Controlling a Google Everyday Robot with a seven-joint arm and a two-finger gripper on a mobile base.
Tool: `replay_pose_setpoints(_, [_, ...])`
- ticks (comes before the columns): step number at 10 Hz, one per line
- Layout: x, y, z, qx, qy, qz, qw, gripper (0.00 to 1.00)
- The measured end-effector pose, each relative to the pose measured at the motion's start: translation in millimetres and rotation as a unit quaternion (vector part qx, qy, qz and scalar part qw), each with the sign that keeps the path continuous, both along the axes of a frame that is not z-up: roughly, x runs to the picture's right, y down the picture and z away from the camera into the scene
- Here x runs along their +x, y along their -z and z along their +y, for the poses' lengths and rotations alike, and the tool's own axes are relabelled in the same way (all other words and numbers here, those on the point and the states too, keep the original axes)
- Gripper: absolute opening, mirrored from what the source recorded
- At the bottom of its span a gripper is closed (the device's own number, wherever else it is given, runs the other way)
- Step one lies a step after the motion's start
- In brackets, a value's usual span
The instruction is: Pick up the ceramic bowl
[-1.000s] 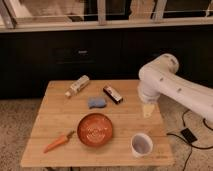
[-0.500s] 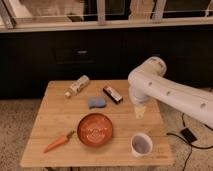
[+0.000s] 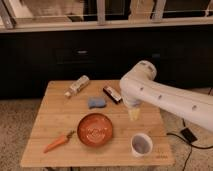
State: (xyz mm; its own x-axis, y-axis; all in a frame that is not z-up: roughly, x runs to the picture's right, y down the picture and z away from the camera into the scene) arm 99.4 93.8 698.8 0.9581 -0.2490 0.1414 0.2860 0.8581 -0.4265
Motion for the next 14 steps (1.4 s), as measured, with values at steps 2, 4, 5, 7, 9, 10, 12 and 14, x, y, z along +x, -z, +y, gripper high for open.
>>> replay_pose_setpoints(2, [-14, -2.1, 2, 0.004, 0.018, -0.016, 0.9997, 0.80])
replay_pose_setpoints(4, [-21, -4.2, 6, 0.008, 0.037, -0.032, 0.9988, 0.80])
replay_pose_setpoints(5, [-30, -5.3, 7, 0.009, 0.048, -0.041, 0.9980, 0.80])
replay_pose_setpoints(7, [-51, -9.0, 11, 0.012, 0.090, -0.073, 0.9932, 0.80])
replay_pose_setpoints(9, [-53, -11.5, 14, 0.014, 0.107, -0.086, 0.9904, 0.80])
replay_pose_setpoints(10, [-58, -12.6, 15, 0.013, 0.117, -0.096, 0.9884, 0.80])
replay_pose_setpoints(12, [-66, -15.5, 17, 0.005, 0.153, -0.126, 0.9802, 0.80])
replay_pose_setpoints(14, [-67, -18.5, 19, 0.000, 0.172, -0.145, 0.9742, 0.80])
